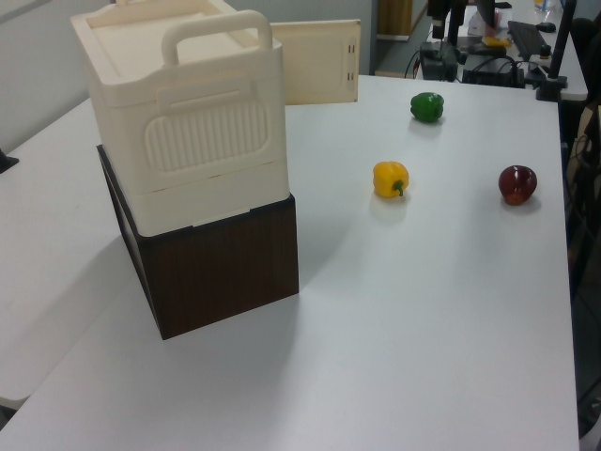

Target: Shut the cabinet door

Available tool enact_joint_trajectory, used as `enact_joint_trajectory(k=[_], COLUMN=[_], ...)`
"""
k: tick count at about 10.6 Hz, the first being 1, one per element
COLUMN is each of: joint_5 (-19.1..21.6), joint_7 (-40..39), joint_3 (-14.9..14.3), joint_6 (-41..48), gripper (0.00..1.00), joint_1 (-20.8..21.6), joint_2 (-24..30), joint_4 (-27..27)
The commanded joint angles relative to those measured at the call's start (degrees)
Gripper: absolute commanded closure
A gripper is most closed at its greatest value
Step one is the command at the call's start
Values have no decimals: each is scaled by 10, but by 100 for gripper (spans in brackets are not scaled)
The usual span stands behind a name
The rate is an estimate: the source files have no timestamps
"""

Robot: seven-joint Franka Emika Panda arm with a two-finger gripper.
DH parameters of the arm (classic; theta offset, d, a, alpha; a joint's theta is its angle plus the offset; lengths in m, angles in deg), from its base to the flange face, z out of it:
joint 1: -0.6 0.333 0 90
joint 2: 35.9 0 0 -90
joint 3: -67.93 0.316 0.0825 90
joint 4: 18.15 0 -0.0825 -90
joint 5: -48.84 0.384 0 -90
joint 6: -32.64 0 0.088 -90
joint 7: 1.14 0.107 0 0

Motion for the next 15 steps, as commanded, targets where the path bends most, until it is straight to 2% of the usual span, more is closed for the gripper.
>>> enact_joint_trajectory(k=[1,15], joint_5=[-8,-8], joint_7=[-5,-5], joint_3=[-4,-5], joint_6=[-10,-7], gripper=[0,0], joint_1=[5,-2], joint_2=[6,9], joint_4=[-6,-7])
